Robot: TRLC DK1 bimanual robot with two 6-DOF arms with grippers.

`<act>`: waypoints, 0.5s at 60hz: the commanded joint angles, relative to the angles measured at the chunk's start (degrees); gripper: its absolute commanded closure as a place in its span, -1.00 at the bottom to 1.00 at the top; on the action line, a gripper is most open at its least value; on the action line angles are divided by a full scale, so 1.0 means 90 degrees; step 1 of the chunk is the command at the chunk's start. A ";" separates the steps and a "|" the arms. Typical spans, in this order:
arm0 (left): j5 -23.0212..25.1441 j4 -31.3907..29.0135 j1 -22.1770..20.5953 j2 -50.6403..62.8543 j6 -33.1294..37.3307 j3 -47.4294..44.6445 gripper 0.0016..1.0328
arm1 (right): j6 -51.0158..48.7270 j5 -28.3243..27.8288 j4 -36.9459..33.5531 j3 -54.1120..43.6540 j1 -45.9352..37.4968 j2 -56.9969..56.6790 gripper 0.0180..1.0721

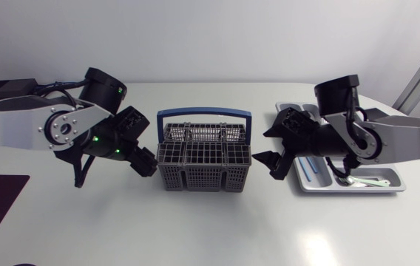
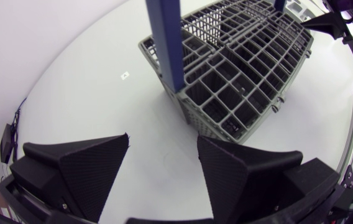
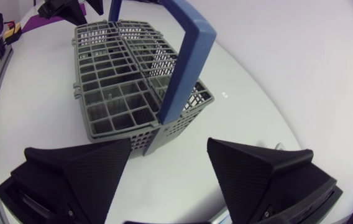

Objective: Unload the cutlery basket into the drawer organizer.

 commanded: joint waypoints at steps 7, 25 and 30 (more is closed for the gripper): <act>0.0061 -0.0116 0.0362 -0.0787 0.0115 -0.0083 -0.90 | -0.0030 0.0050 0.0049 -0.0498 -0.0410 -0.1008 -0.91; 0.0061 -0.0116 0.0840 -0.2057 -0.0031 -0.0434 -0.90 | -0.0010 -0.0028 -0.0058 -0.1113 -0.1211 -0.2404 -0.91; 0.0061 -0.0087 0.0967 -0.2398 -0.0041 -0.0532 -0.90 | 0.0068 -0.0087 -0.0068 -0.1220 -0.1582 -0.2775 -0.91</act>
